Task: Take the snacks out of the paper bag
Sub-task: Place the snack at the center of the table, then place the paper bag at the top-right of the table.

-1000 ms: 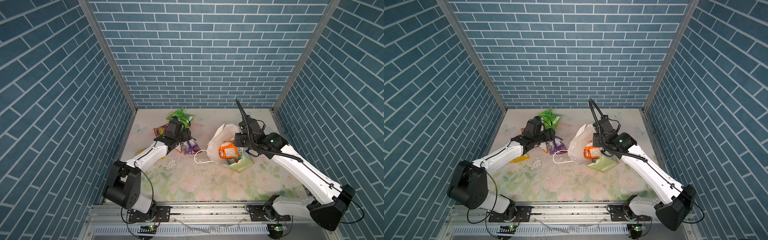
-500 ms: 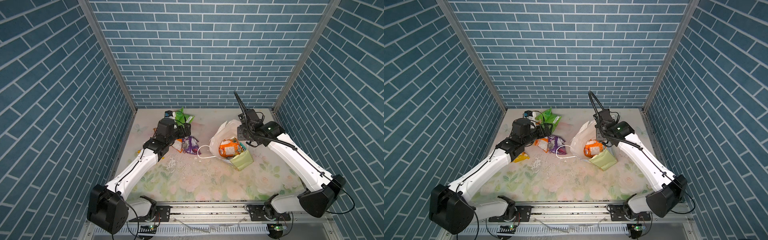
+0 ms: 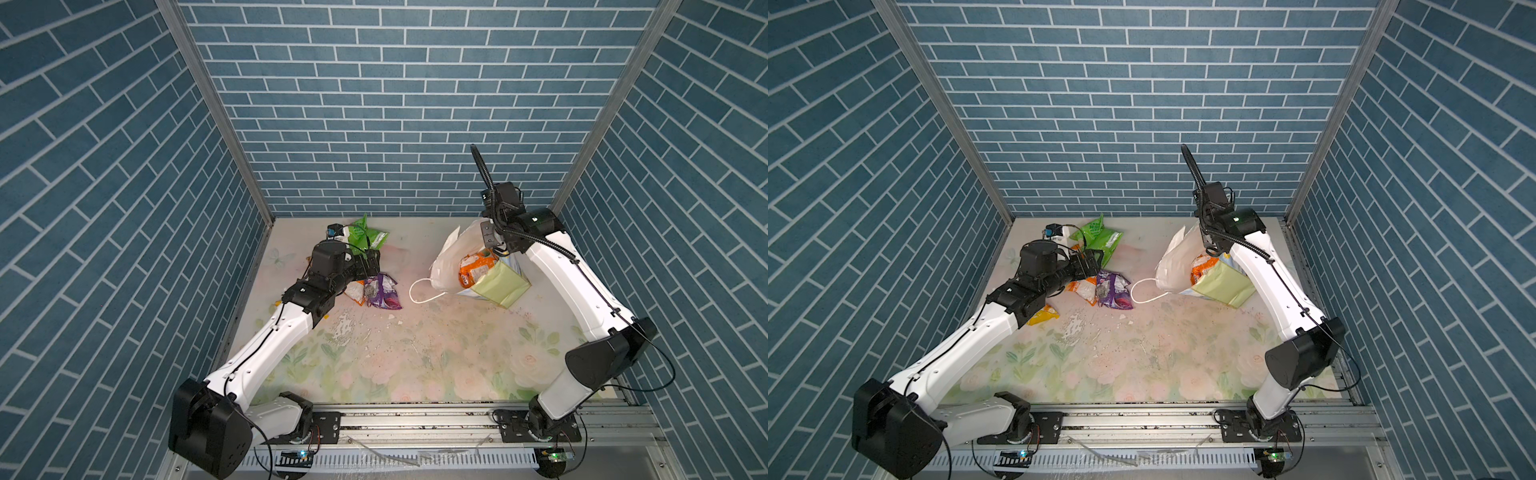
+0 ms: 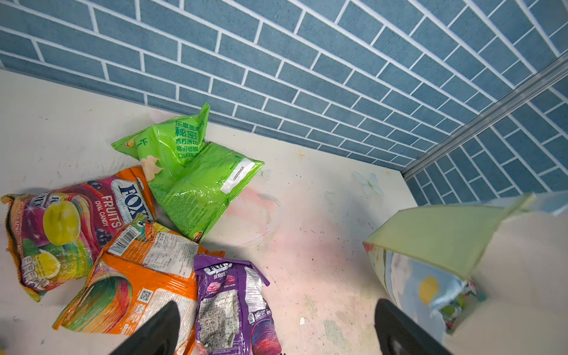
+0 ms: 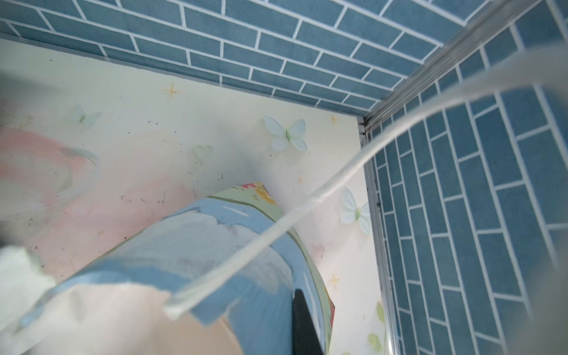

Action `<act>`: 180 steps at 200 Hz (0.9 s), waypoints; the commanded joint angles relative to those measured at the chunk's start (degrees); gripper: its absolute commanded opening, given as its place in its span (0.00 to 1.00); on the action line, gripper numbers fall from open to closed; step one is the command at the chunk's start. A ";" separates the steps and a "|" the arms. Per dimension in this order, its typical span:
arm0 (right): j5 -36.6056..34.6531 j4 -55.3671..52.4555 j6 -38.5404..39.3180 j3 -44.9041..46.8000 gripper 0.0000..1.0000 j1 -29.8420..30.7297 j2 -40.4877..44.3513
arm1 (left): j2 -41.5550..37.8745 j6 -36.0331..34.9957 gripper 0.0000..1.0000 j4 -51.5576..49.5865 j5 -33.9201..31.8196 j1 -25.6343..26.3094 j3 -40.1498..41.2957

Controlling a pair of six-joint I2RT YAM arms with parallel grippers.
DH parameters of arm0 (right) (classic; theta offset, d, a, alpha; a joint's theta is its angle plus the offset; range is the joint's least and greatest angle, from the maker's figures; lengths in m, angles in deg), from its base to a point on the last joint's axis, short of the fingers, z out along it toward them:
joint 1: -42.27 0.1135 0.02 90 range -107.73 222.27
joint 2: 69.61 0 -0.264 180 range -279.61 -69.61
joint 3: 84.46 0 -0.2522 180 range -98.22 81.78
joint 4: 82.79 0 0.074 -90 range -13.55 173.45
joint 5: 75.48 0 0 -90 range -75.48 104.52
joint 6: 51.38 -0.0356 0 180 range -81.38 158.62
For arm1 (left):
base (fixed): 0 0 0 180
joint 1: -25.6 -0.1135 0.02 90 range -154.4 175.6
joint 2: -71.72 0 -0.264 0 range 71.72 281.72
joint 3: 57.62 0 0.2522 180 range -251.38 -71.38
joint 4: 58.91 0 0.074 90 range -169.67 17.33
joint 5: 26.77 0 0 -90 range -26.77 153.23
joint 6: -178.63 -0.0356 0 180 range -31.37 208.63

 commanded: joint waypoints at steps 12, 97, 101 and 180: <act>-0.77 2.50 3.99 -2.00 0.00 1.11 -4.57 | -1.71 -0.74 1.00 -1.59 0.09 -0.26 1.09; 2.71 4.47 -1.93 9.03 0.00 12.02 -6.01 | -2.53 0.10 0.99 -1.12 2.52 -0.24 3.22; 2.72 4.57 -1.94 9.19 0.00 12.38 -5.88 | -2.48 0.12 1.00 -1.07 2.67 -0.25 3.20; 3.51 8.01 1.27 17.33 0.22 20.05 -2.18 | -3.58 0.73 1.00 -0.88 4.13 0.00 3.45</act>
